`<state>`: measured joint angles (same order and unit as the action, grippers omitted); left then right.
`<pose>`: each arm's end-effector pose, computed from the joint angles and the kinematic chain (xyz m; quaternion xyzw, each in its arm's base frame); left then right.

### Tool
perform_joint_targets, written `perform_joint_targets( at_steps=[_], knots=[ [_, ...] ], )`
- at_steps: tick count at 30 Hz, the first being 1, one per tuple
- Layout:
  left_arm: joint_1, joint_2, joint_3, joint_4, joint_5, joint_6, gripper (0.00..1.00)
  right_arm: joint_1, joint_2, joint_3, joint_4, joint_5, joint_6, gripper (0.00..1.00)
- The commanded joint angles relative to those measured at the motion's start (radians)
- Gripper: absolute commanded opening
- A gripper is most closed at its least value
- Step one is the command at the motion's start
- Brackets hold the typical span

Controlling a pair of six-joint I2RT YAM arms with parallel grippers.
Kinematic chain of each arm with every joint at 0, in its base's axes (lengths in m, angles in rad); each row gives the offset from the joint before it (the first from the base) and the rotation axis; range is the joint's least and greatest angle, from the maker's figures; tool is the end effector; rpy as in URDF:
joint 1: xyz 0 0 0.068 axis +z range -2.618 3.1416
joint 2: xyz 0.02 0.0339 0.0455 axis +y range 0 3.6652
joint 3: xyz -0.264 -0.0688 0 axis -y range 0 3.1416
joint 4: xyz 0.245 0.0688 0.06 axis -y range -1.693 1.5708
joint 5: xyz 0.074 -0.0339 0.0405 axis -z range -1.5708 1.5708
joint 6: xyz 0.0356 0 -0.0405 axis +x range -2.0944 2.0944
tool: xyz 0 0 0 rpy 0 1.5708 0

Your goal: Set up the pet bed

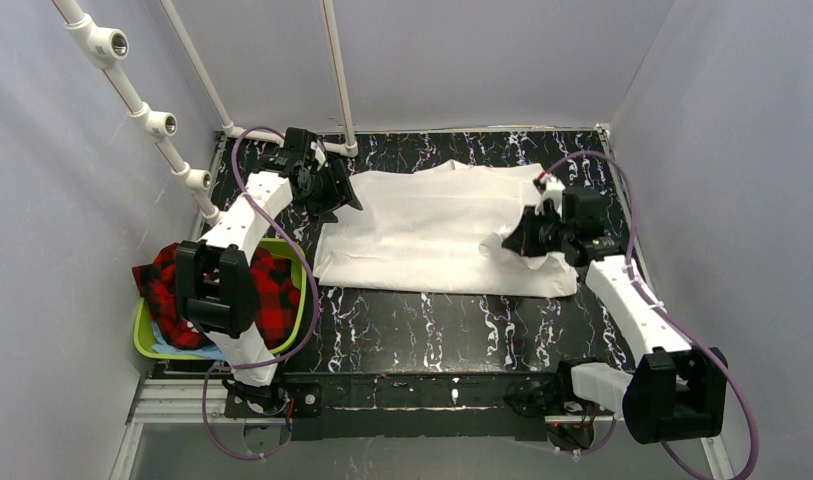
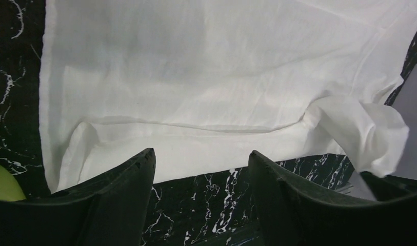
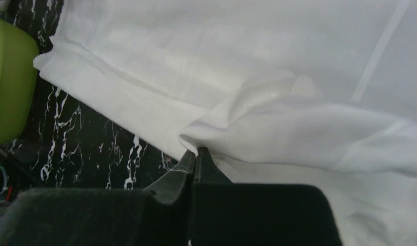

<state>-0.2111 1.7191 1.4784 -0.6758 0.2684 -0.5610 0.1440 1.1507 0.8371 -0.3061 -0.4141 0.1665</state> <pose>0.3668 -0.0883 0.2885 -0.1210 0.9316 -0.2373 0.2473 0.2460 0.0501 0.2741 -0.0843 0.8711 0.2498 0.4144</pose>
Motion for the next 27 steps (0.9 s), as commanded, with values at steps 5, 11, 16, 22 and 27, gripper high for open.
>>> perform_joint_targets(
  at_steps=[5,11,16,22,27],
  knots=[
    [0.000,0.003,-0.062,0.088,0.102,-0.071,0.67,-0.002,-0.082,-0.080,-0.299,0.169,0.283,0.68],
    [0.000,0.004,-0.068,0.090,0.087,-0.063,0.67,-0.026,0.032,0.164,-0.455,0.464,0.340,0.93],
    [-0.001,-0.002,-0.071,0.090,0.080,-0.069,0.67,-0.058,0.134,0.231,-0.443,0.716,0.373,0.92],
    [0.000,-0.006,-0.067,0.077,0.072,-0.061,0.67,-0.094,0.295,0.297,-0.474,0.741,0.375,0.84],
    [-0.001,0.000,-0.063,0.069,0.069,-0.059,0.67,-0.113,0.337,0.210,-0.343,0.650,0.336,0.75]
  ],
)
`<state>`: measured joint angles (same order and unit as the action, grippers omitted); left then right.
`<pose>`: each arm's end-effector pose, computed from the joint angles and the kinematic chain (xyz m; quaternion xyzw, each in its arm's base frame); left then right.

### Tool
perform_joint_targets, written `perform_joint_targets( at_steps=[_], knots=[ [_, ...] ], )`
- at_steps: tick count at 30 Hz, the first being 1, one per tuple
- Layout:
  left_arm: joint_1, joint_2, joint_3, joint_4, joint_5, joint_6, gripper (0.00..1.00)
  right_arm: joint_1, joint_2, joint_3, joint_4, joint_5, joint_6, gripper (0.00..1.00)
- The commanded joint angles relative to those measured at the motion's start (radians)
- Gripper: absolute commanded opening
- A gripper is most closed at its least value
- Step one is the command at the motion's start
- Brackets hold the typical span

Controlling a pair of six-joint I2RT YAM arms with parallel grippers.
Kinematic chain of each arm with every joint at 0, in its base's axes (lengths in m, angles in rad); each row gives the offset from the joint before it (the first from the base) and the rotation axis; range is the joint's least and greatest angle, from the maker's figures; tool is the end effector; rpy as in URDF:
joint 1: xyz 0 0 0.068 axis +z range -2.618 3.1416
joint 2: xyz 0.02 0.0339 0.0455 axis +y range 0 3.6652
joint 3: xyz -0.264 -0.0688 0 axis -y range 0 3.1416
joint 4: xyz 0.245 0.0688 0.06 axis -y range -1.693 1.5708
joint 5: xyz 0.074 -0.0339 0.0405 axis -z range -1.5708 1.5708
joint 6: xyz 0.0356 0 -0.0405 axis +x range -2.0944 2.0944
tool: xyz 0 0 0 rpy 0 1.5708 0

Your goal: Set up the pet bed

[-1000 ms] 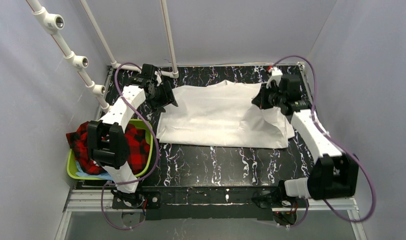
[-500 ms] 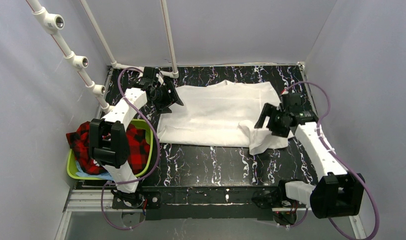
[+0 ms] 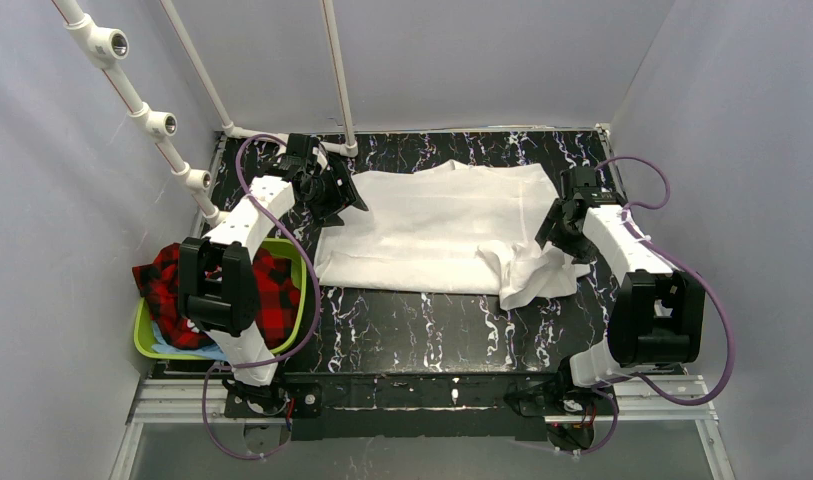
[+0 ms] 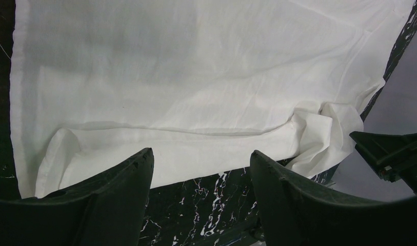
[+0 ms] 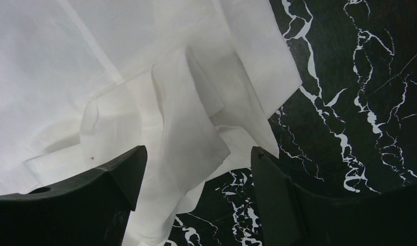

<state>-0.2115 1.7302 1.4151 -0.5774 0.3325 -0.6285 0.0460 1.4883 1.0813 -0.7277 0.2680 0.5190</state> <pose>0.3701 -0.0913 0.2714 -0.1386 0.9213 -0.2763 0.2359 0.2929 0.0040 0.2365 0.2548 0.9339 -0.0655 0.2422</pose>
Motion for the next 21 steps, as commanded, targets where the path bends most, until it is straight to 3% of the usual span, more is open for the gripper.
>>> perform_joint_targets(
  at_steps=[1,3,9,17,21],
  knots=[
    [0.000,-0.011,0.000,-0.031,0.005,0.009,0.67,-0.019,-0.003,-0.039,0.117,-0.069,-0.030,0.71],
    [0.000,-0.008,0.001,-0.036,0.005,0.014,0.67,-0.021,-0.014,-0.038,0.178,-0.125,-0.050,0.61],
    [0.000,0.006,0.013,-0.048,0.004,0.027,0.67,-0.021,-0.082,-0.047,0.307,-0.300,-0.144,0.04],
    [-0.001,0.015,0.038,-0.035,0.033,0.036,0.67,-0.020,-0.263,-0.114,0.677,-0.733,-0.289,0.01],
    [-0.001,0.009,0.060,-0.027,0.033,0.042,0.68,-0.020,-0.184,0.001,0.667,-0.911,-0.314,0.01]
  ],
)
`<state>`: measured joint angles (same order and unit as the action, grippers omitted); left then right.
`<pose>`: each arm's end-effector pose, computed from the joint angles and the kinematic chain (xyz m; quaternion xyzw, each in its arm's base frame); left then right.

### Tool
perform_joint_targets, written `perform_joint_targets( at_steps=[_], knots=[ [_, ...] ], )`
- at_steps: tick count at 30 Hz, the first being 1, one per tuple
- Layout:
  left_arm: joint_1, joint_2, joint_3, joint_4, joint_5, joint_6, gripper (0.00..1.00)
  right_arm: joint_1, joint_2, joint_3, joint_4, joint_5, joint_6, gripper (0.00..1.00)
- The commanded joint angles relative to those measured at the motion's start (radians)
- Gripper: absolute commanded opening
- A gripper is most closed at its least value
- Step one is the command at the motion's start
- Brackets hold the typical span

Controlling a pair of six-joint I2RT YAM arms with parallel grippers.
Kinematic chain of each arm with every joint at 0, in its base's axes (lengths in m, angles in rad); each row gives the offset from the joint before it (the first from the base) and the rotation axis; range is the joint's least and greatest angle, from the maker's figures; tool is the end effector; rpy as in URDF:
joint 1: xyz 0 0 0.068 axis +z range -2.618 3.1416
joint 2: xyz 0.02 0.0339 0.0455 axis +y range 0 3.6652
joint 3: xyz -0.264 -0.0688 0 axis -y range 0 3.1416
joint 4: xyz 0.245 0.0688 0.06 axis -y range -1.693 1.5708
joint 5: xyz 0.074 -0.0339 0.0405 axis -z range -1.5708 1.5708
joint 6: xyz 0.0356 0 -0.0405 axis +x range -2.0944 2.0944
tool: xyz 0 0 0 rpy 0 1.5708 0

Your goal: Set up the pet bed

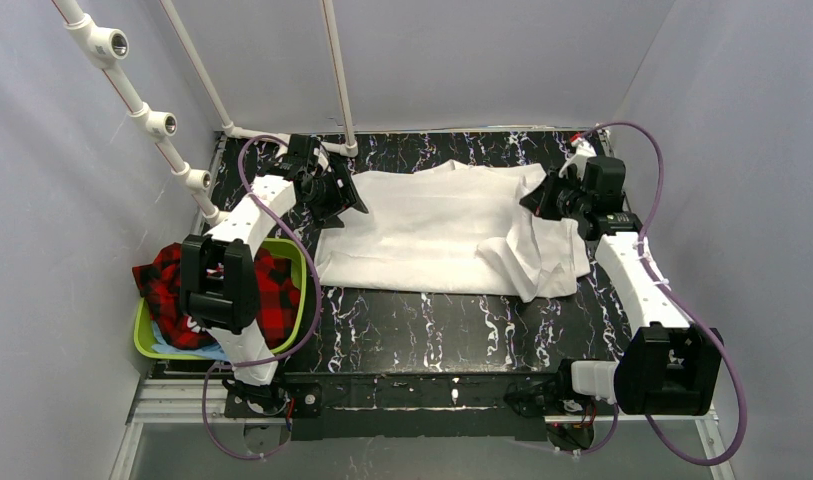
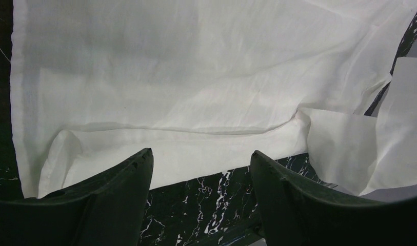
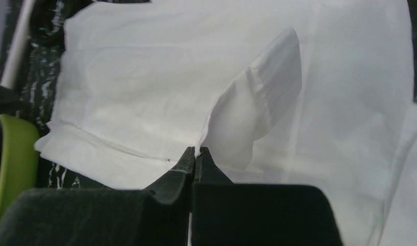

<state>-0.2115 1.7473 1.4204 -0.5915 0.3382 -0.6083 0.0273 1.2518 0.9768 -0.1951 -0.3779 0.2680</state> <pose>0.3719 -0.0919 0.2661 -0.1312 0.9261 -0.2721 0.2262 0.2843 0.0209 0.3069 0.0030 0.8429 0.2339 0.4845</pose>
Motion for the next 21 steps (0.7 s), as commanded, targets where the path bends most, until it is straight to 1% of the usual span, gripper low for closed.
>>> perform_joint_targets(
  at_steps=[1,3,7,9,12,14,15,17,18,19,21],
  knots=[
    [0.000,-0.011,0.062,-0.013,0.026,0.025,0.68,-0.002,0.076,0.126,0.117,-0.306,-0.072,0.01],
    [-0.001,-0.017,0.071,-0.011,0.019,0.029,0.69,-0.001,0.109,0.134,0.100,-0.351,-0.090,0.01],
    [0.000,-0.029,0.079,-0.011,0.012,0.039,0.70,0.000,0.137,0.117,0.080,-0.324,-0.116,0.01],
    [0.000,-0.028,0.080,-0.005,0.035,0.037,0.70,0.012,0.157,0.116,0.072,-0.357,-0.096,0.01],
    [0.000,-0.022,0.080,0.014,0.077,0.005,0.71,0.079,0.171,0.073,0.071,-0.399,-0.061,0.01],
    [-0.004,-0.016,0.068,0.047,0.119,-0.036,0.74,0.150,0.164,0.024,0.075,-0.380,-0.055,0.01],
    [-0.008,-0.013,0.057,0.067,0.138,-0.056,0.79,0.175,0.160,-0.002,0.090,-0.377,-0.041,0.01],
    [-0.022,-0.004,0.038,0.115,0.173,-0.074,0.96,0.198,0.154,-0.039,0.154,-0.400,0.025,0.01],
    [-0.030,0.000,0.031,0.130,0.177,-0.070,0.98,0.200,0.145,-0.054,0.216,-0.425,0.093,0.01],
    [-0.039,0.004,0.023,0.153,0.188,-0.064,0.98,0.200,0.134,-0.062,0.272,-0.448,0.137,0.01],
    [-0.052,0.007,0.012,0.212,0.223,-0.056,0.98,0.200,0.111,-0.050,0.319,-0.458,0.174,0.01]
  ],
)
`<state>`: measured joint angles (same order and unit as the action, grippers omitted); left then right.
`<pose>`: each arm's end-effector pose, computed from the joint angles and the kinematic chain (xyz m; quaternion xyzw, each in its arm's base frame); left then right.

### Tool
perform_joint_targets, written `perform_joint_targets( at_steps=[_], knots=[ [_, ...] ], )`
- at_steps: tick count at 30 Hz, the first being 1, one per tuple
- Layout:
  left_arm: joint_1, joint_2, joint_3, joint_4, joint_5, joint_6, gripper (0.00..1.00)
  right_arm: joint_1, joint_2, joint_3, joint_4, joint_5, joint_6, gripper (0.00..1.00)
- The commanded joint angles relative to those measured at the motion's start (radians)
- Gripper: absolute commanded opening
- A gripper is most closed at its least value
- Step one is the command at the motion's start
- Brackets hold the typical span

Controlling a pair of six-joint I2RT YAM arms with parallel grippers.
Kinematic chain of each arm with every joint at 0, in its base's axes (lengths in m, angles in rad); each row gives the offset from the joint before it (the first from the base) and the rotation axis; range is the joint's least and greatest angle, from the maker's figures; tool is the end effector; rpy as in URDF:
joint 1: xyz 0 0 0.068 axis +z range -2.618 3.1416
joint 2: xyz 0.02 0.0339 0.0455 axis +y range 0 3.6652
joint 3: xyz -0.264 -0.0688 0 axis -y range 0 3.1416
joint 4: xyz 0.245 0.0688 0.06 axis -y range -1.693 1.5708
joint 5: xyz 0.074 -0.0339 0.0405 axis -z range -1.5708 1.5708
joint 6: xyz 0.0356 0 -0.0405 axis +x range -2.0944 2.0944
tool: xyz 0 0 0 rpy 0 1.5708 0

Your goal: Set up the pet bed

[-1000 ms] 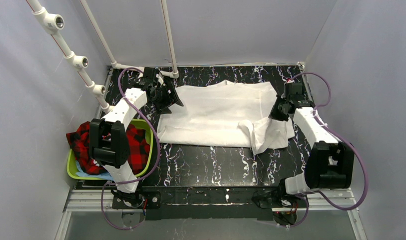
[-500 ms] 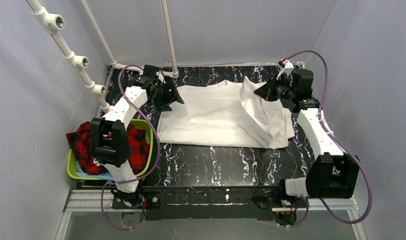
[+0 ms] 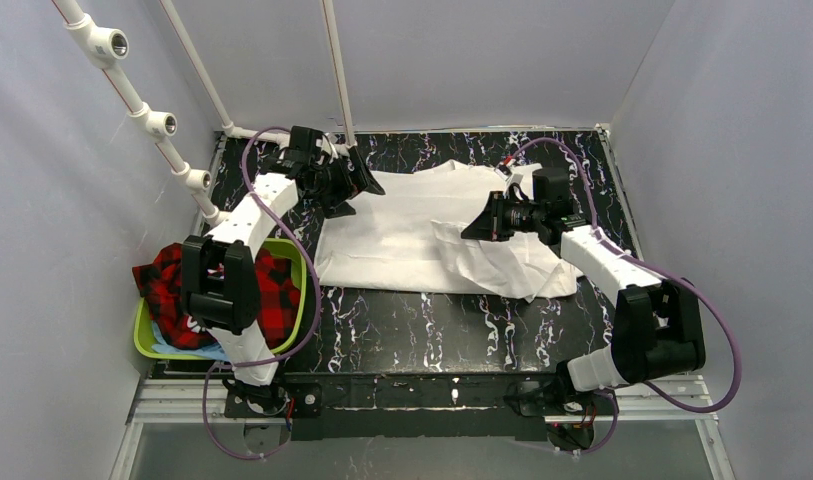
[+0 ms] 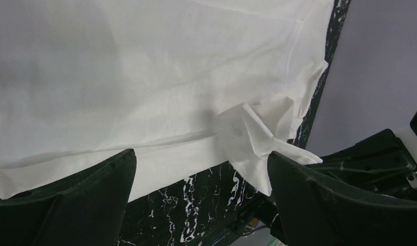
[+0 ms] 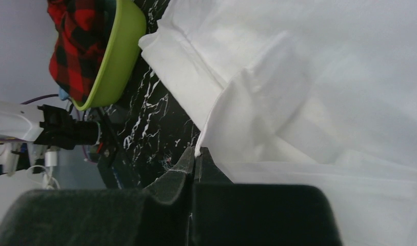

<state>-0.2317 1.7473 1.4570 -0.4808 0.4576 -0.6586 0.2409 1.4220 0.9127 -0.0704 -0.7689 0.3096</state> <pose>0.3801 -0.1058 0.2869 -0.1037 0.8955 -0.3518 0.2522 0.2926 0.0974 0.2530 -0.1502 0.8211 0.4373 0.3345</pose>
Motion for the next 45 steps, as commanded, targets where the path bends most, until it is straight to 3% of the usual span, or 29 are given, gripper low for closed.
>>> perform_joint_targets(
  at_steps=[1,4,6,9,17,23,25,28,31,38,45],
  knots=[
    [-0.036,0.007,-0.034,0.137,0.136,-0.003,0.98,-0.014,-0.062,0.028,0.199,-0.073,0.138,0.01],
    [-0.043,-0.020,-0.092,0.324,0.291,-0.024,0.98,-0.014,-0.049,0.083,0.181,-0.109,0.145,0.01],
    [-0.056,-0.050,-0.169,0.543,0.375,-0.089,0.98,-0.014,-0.036,0.114,0.155,-0.143,0.147,0.01],
    [-0.104,-0.056,-0.215,0.671,0.339,-0.112,0.98,-0.014,-0.041,0.133,0.142,-0.159,0.157,0.01],
    [-0.126,-0.137,-0.338,0.630,0.137,-0.098,0.98,0.057,-0.003,0.120,0.015,-0.131,0.078,0.01],
    [-0.119,-0.210,-0.324,0.323,-0.157,-0.056,0.98,0.155,0.055,0.179,-0.047,-0.157,0.030,0.01],
    [-0.103,-0.234,-0.349,0.294,-0.214,-0.084,0.98,0.159,0.102,0.176,-0.102,-0.125,0.007,0.01],
    [-0.077,-0.240,-0.378,0.313,-0.177,-0.103,0.98,0.148,0.205,0.183,-0.282,0.175,-0.064,0.01],
    [-0.075,-0.185,-0.347,0.316,-0.062,-0.074,0.98,0.111,0.297,0.178,-0.337,0.415,-0.024,0.01],
    [-0.098,-0.042,-0.276,0.282,0.102,-0.048,0.97,0.104,0.363,0.201,-0.332,0.489,-0.022,0.01],
    [-0.151,0.072,-0.203,0.273,0.160,-0.069,0.77,0.106,0.374,0.196,-0.341,0.505,-0.016,0.01]
  ],
)
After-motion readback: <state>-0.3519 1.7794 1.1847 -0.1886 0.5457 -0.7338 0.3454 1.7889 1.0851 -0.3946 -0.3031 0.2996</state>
